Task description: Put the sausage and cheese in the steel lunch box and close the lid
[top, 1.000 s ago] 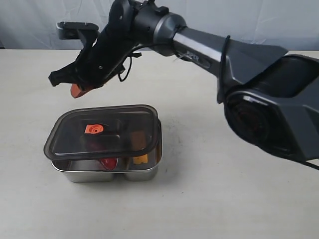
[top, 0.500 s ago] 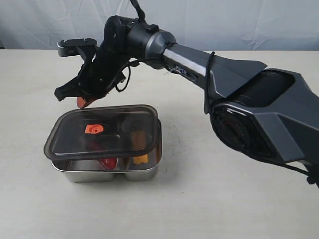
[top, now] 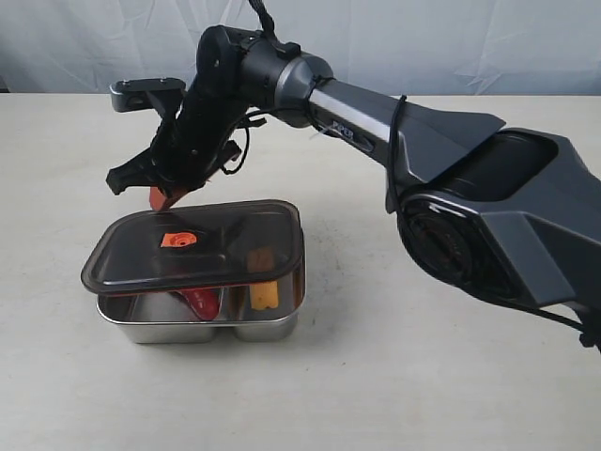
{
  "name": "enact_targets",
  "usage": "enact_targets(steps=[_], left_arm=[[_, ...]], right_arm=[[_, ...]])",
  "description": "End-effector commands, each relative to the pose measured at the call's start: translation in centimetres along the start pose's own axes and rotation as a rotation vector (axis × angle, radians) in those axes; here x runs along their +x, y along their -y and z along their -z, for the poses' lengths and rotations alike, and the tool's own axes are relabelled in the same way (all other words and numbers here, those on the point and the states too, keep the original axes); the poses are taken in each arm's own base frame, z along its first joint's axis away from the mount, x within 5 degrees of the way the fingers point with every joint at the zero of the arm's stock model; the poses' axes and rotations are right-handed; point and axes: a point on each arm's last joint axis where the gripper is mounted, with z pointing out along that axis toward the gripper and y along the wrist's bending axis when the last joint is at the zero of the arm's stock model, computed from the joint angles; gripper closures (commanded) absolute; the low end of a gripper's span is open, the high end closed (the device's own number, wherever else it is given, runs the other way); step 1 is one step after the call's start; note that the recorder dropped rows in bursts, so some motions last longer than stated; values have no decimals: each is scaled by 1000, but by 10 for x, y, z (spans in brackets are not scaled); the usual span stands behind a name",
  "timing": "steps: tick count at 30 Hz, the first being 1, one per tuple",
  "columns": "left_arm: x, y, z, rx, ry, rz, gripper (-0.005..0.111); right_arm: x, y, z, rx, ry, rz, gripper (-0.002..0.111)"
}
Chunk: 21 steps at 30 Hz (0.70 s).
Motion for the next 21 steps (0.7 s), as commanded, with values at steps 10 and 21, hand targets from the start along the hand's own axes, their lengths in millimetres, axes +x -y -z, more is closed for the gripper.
enact_targets(steps=[10, 21], left_arm=[[-1, -1, 2, 0, 11, -1, 58], [-1, -1, 2, -1, 10, -3, 58]], right_arm=[[1, -1, 11, 12, -39, -25, 108], [-9, -10, 40, 57, 20, 13, 108]])
